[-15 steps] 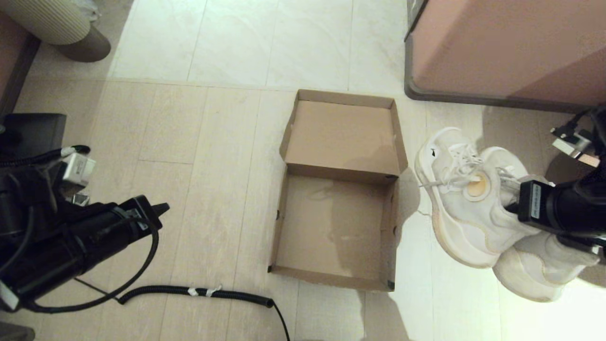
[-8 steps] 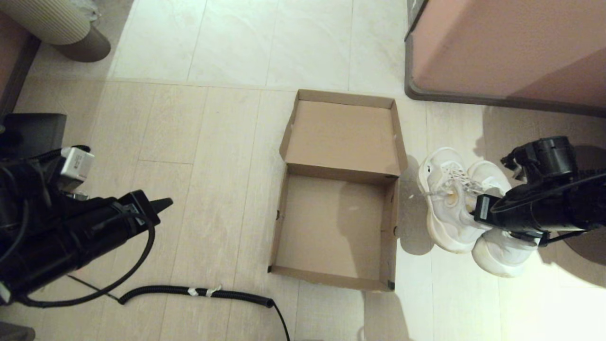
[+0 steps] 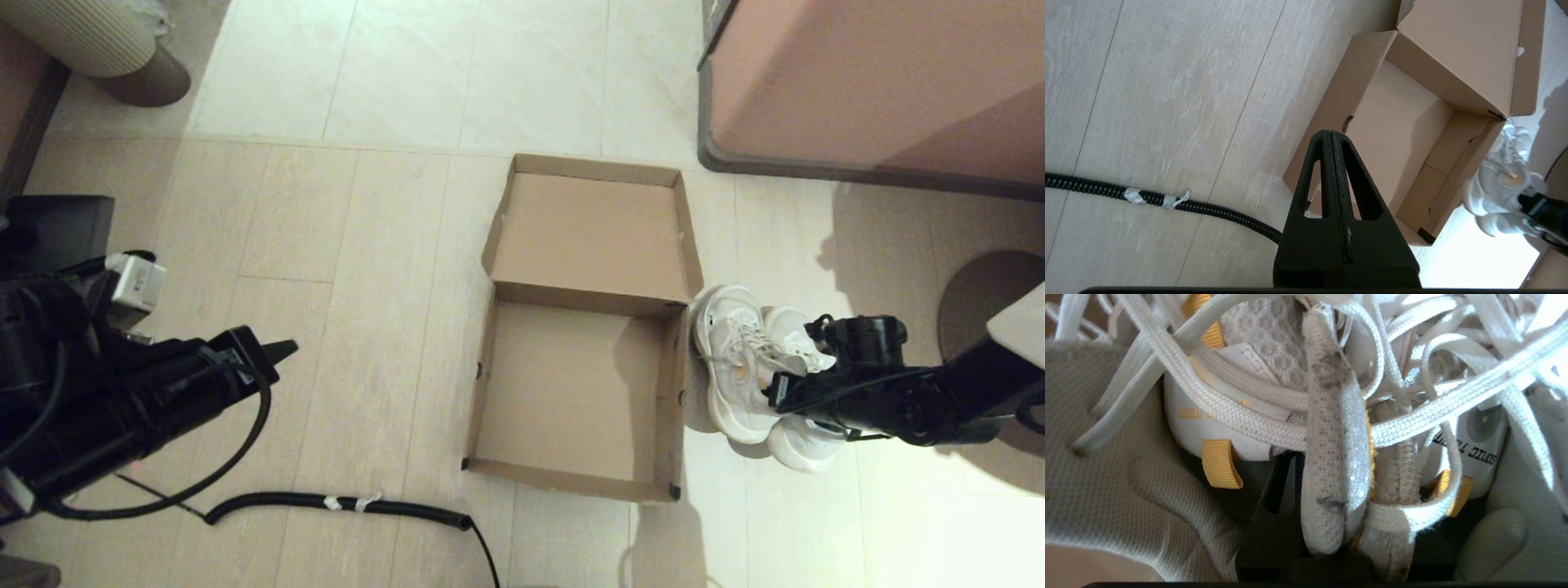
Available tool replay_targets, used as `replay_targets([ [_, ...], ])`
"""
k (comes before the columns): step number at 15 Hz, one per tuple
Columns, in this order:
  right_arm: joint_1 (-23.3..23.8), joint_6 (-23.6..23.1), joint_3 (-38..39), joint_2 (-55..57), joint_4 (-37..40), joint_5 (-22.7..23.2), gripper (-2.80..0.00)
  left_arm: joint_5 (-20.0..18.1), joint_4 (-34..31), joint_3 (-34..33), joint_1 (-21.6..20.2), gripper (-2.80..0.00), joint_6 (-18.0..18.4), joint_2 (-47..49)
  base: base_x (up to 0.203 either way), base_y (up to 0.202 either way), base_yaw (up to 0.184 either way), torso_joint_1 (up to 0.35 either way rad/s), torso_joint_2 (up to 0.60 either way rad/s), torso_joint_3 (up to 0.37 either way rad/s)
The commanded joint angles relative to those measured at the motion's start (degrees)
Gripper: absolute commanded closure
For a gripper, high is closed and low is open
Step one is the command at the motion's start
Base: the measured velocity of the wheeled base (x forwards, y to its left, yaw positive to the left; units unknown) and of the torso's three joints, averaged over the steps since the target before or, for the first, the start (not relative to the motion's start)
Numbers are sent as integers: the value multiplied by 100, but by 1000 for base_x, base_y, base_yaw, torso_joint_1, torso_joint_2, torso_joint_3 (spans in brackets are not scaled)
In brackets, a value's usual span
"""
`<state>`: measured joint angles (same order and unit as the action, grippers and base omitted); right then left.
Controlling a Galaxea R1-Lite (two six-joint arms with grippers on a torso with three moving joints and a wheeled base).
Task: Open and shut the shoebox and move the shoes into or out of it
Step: Put the shoes out of the shoe box
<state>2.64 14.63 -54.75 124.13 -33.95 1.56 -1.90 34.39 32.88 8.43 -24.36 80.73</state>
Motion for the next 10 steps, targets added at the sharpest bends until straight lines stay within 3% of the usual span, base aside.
replay_targets([
  [1, 73, -148, 15, 617, -596, 72, 0, 1, 15, 4, -32, 0, -3, -19, 0, 0, 0, 0, 0, 0],
  [5, 204, -241, 62, 788, -780, 81, 0, 14, 15, -38, -113, 0, 1, -103, 0, 0, 0, 0, 0, 0],
  [6, 237, -241, 78, 788, -780, 81, -280, 14, 15, -63, -161, 0, 1, -117, 0, 0, 0, 0, 0, 0],
  [10, 263, -259, 124, 811, -762, 81, -280, -4, 15, -71, -289, 0, -8, -101, 0, 0, 0, 0, 0, 0],
])
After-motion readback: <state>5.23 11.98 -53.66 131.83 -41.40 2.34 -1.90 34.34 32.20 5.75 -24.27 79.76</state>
